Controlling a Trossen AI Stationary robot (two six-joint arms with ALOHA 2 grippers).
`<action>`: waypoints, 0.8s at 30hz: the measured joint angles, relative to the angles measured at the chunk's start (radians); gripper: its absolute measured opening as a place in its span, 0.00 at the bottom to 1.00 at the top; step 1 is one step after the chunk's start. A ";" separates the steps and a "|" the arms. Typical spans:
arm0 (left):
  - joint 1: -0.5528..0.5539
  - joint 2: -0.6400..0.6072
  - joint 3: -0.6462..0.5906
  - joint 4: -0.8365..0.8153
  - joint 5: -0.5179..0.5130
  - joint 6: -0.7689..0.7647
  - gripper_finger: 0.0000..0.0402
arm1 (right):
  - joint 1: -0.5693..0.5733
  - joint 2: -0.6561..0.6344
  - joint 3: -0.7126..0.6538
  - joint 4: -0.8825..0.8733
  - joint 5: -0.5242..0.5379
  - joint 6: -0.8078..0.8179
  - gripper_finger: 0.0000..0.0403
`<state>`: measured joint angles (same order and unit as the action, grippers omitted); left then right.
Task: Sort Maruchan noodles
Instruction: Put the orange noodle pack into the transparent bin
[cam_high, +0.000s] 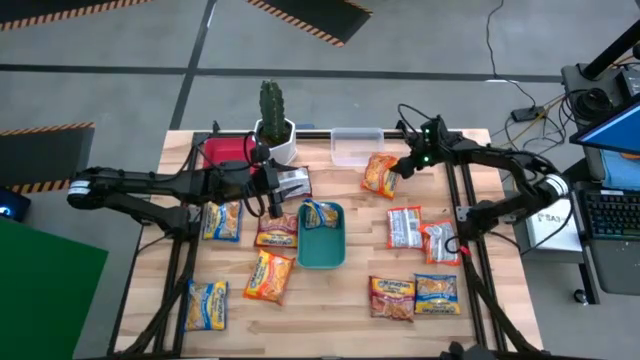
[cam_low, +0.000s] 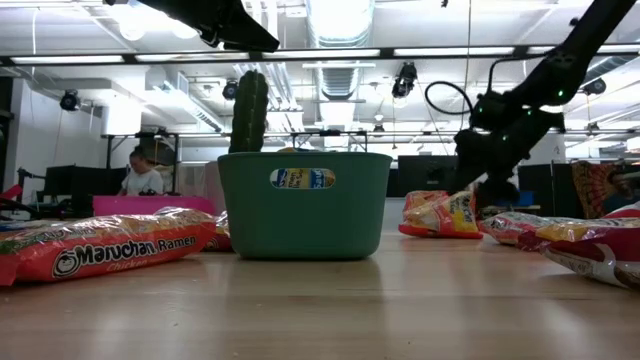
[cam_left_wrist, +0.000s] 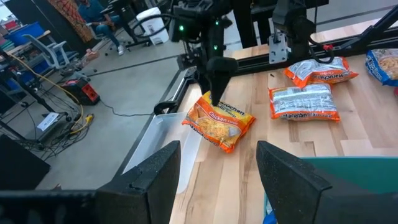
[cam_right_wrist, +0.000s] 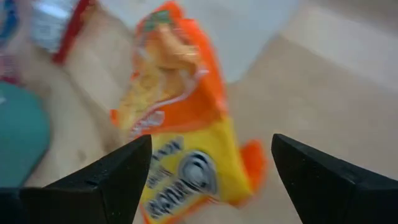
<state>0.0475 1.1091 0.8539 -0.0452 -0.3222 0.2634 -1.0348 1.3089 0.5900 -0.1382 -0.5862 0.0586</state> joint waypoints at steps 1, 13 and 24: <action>0.000 0.000 0.000 0.000 0.000 0.000 0.48 | 0.000 0.018 -0.001 0.015 -0.032 -0.002 0.78; 0.000 0.000 0.000 0.000 0.000 0.000 0.48 | 0.000 0.113 -0.002 0.100 -0.181 -0.008 0.62; 0.000 0.000 0.000 0.003 0.000 -0.008 0.48 | 0.000 0.076 -0.002 0.094 -0.242 0.011 0.11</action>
<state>0.0475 1.1091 0.8536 -0.0425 -0.3222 0.2551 -1.0344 1.3852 0.5877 -0.0445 -0.8279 0.0691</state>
